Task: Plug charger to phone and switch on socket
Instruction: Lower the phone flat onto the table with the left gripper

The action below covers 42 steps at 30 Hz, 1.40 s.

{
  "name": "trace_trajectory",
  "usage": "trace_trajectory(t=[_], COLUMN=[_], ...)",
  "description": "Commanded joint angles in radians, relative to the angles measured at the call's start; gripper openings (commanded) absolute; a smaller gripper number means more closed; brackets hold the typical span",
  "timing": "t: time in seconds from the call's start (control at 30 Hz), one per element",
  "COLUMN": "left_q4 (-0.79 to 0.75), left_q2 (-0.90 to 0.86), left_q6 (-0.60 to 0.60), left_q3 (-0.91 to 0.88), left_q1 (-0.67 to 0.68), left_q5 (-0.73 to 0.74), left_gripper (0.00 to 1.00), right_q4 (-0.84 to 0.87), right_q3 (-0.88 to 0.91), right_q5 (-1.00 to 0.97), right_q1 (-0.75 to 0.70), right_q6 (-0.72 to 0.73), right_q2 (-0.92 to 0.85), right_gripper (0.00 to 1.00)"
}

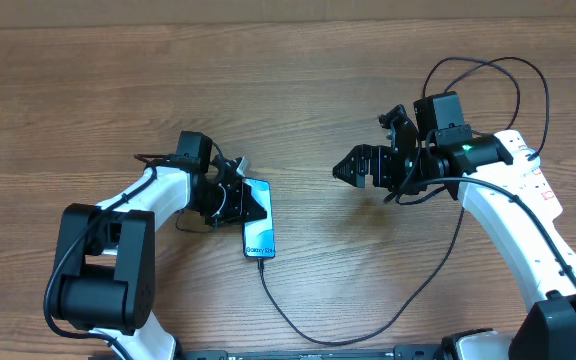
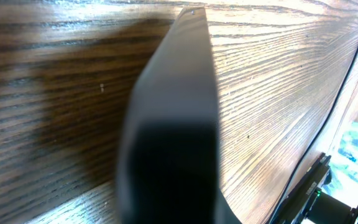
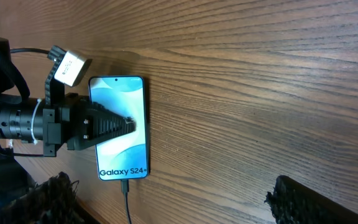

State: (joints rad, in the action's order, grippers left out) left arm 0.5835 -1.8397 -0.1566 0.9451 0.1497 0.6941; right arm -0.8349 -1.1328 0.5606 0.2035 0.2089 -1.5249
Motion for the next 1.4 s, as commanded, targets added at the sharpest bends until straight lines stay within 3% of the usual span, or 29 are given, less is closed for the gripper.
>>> trace_trajectory(t=[0.0, 0.3, 1.37], left_q4=[-0.012, -0.012, -0.009], left_q2=[-0.025, -0.025, -0.025], left_q6=[0.047, 0.019, -0.005], left_q3=[0.016, 0.015, 0.015], left_q1=[-0.006, -0.006, -0.006], left_q5=[-0.133, -0.181, -0.3], left_gripper=[0.06, 0.11, 0.58], right_q4=[0.002, 0.002, 0.02], right_q3=[-0.018, -0.018, -0.018], right_q5=[-0.01, -0.01, -0.056], right_q1=[-0.002, -0.002, -0.002], right_q6=[-0.004, -0.004, -0.004], right_q2=[0.003, 0.003, 0.003], right_gripper=[1.0, 1.0, 1.0])
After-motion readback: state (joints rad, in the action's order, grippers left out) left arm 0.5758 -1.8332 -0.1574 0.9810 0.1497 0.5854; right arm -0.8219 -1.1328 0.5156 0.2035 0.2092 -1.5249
